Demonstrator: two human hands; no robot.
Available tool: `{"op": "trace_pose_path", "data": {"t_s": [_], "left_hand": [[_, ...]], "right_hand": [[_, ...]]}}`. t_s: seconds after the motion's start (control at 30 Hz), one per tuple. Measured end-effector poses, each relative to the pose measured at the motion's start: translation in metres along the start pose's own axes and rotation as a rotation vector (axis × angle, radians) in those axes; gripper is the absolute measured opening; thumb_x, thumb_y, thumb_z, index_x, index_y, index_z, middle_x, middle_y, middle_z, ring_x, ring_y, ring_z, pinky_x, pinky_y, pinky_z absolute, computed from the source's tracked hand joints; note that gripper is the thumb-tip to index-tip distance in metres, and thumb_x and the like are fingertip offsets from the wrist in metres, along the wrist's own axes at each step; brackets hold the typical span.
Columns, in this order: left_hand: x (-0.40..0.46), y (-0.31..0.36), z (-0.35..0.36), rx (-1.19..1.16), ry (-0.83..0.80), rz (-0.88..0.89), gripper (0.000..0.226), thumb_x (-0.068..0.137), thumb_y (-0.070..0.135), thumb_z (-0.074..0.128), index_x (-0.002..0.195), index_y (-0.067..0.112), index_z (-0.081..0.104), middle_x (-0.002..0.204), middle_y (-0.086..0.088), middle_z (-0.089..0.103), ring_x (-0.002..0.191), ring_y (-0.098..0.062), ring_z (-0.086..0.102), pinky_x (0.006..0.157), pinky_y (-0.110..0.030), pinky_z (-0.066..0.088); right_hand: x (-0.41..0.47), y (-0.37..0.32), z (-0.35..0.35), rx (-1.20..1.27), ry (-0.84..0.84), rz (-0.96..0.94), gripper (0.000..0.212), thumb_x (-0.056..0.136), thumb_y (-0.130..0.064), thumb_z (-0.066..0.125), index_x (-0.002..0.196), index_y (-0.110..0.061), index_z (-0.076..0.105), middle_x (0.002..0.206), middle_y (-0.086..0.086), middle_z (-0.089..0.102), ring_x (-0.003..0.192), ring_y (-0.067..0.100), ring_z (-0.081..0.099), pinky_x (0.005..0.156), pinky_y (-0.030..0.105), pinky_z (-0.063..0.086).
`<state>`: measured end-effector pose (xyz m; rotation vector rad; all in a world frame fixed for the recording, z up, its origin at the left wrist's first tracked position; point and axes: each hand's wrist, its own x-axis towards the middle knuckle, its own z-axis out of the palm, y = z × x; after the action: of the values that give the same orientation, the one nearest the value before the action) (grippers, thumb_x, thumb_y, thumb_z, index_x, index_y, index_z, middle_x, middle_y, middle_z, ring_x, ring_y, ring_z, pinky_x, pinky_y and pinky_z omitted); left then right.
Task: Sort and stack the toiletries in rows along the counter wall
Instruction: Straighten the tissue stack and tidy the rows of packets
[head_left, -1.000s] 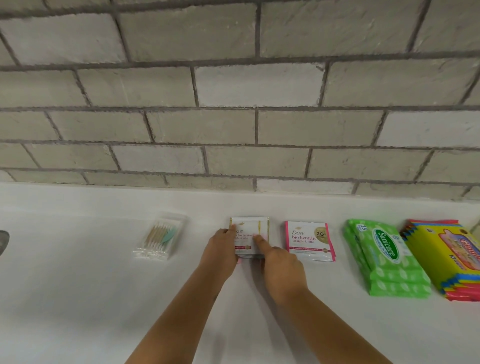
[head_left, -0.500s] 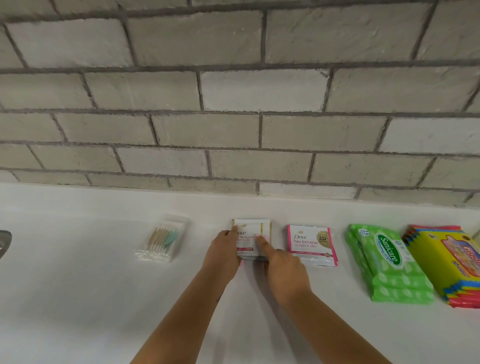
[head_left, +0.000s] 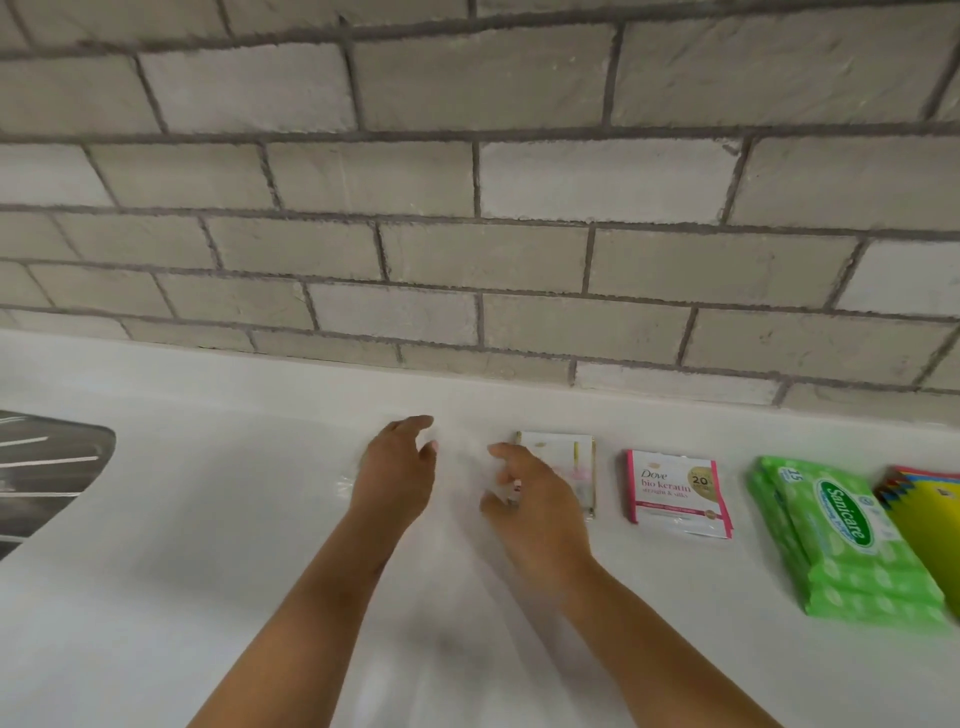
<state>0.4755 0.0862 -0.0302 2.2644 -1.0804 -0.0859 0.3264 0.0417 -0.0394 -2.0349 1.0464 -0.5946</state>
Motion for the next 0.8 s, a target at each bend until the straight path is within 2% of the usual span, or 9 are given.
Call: {"op": "trace_pose_path", "data": {"t_s": [0.17,0.27,0.33,0.53,0.6,0.67,0.7,0.73,0.8], "left_hand": [[0.022,-0.046,-0.025,-0.032,-0.001,-0.226,0.04,0.097,0.014,0.043,0.136,0.006,0.044,0.138,-0.011,0.051,0.129,-0.029,0.045,0.106,-0.031,0.031],[0.032,-0.064,-0.025,0.02,-0.107,-0.32,0.041,0.098,0.017,0.04,0.135,0.0,0.043,0.137,-0.017,0.051,0.129,-0.032,0.044,0.106,-0.032,0.031],[0.034,-0.067,-0.023,-0.003,-0.166,-0.366,0.045,0.098,0.017,0.039,0.14,0.002,0.038,0.142,-0.016,0.046,0.133,-0.03,0.041,0.108,-0.031,0.029],[0.038,-0.071,-0.016,-0.009,-0.225,-0.403,0.045,0.094,0.014,0.04,0.137,0.002,0.045,0.141,-0.015,0.047,0.131,-0.029,0.043,0.108,-0.034,0.033],[0.038,-0.075,-0.014,-0.055,-0.193,-0.409,0.04,0.092,0.013,0.043,0.128,-0.002,0.053,0.13,-0.021,0.055,0.121,-0.033,0.051,0.101,-0.039,0.04],[0.034,-0.074,-0.014,-0.11,-0.16,-0.388,0.028,0.09,0.009,0.043,0.102,-0.009,0.061,0.101,-0.028,0.059,0.089,-0.038,0.058,0.073,-0.04,0.047],[0.03,-0.072,-0.015,-0.114,-0.158,-0.38,0.023,0.089,0.007,0.043,0.084,-0.009,0.06,0.083,-0.027,0.056,0.073,-0.033,0.053,0.059,-0.035,0.041],[0.027,-0.071,-0.015,-0.106,-0.161,-0.369,0.024,0.089,0.006,0.044,0.071,-0.004,0.056,0.07,-0.022,0.052,0.067,-0.03,0.048,0.055,-0.033,0.037],[0.019,-0.069,-0.015,-0.089,-0.175,-0.353,0.023,0.089,0.007,0.045,0.071,-0.001,0.058,0.067,-0.017,0.053,0.073,-0.034,0.051,0.06,-0.034,0.04]], "right_hand": [[0.017,-0.025,0.046,0.54,-0.347,0.263,0.071,0.087,-0.011,0.06,0.146,-0.03,0.027,0.138,-0.004,0.04,0.067,0.016,0.06,0.061,0.027,0.051],[0.024,-0.031,0.066,0.642,-0.454,0.328,0.077,0.088,-0.008,0.057,0.15,-0.028,0.014,0.114,-0.001,0.045,0.07,0.019,0.062,0.063,0.029,0.052],[0.029,-0.032,0.077,0.66,-0.487,0.35,0.079,0.088,-0.01,0.056,0.15,-0.03,0.011,0.115,0.002,0.054,0.072,0.019,0.063,0.063,0.029,0.054],[0.041,-0.034,0.096,0.683,-0.497,0.346,0.06,0.088,-0.007,0.051,0.14,-0.029,0.032,0.108,0.008,0.062,0.075,0.023,0.061,0.062,0.03,0.053],[0.041,-0.034,0.098,0.701,-0.491,0.355,0.061,0.088,-0.007,0.05,0.141,-0.029,0.031,0.107,0.007,0.062,0.073,0.022,0.061,0.061,0.029,0.053],[0.039,-0.032,0.099,0.704,-0.487,0.362,0.064,0.089,-0.007,0.051,0.144,-0.029,0.028,0.108,0.007,0.062,0.07,0.02,0.062,0.057,0.027,0.052],[0.038,-0.031,0.098,0.7,-0.488,0.362,0.065,0.089,-0.008,0.051,0.145,-0.03,0.027,0.108,0.007,0.062,0.068,0.019,0.062,0.056,0.027,0.051],[0.036,-0.03,0.098,0.695,-0.489,0.361,0.066,0.088,-0.008,0.051,0.145,-0.03,0.027,0.108,0.008,0.062,0.067,0.019,0.062,0.055,0.027,0.051],[0.03,-0.026,0.095,0.682,-0.492,0.35,0.068,0.088,-0.007,0.051,0.146,-0.031,0.025,0.106,0.009,0.064,0.064,0.018,0.062,0.055,0.027,0.051]]}}
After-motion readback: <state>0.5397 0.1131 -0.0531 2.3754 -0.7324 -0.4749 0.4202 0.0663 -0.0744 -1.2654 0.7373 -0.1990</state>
